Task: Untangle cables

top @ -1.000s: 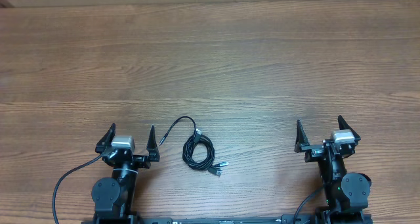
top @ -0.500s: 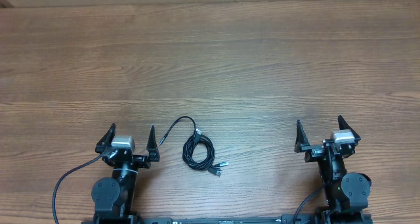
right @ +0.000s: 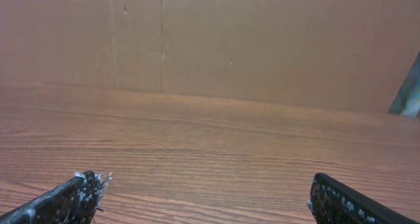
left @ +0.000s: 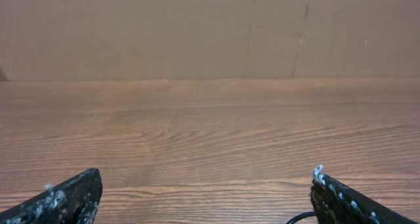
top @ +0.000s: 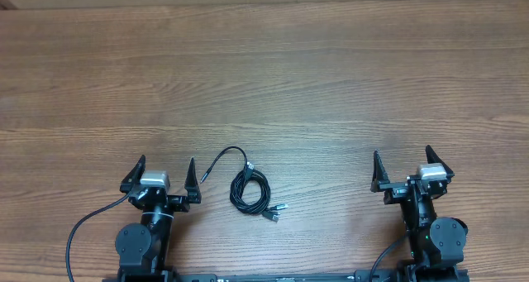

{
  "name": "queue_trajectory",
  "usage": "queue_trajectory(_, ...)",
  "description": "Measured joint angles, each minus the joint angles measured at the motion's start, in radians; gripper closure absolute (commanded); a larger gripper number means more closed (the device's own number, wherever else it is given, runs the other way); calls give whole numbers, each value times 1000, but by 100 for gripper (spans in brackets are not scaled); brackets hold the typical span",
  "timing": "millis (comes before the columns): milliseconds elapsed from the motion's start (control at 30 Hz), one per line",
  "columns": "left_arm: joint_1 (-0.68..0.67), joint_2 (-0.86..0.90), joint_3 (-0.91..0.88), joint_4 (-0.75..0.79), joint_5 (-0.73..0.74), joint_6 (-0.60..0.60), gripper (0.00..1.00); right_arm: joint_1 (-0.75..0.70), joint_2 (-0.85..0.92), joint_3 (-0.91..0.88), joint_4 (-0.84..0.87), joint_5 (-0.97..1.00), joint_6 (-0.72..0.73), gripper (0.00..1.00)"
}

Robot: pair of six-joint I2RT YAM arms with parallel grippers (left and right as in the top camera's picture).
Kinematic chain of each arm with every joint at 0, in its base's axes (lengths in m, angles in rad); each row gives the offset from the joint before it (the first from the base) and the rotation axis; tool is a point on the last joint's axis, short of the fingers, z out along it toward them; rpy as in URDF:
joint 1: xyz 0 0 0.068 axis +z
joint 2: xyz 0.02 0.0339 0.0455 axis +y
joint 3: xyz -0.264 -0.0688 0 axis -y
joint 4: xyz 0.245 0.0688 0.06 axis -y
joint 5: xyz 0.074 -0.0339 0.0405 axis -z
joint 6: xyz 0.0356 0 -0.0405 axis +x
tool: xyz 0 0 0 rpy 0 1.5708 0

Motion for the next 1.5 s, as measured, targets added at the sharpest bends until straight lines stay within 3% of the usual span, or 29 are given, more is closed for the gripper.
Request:
queue_trajectory(900,0,0,0,0,-2,0,0,0,0,0,0,0,0,0)
queue_trajectory(1500,0,0,0,-3,-91,26,0,0,0,0,0,0,0,0)
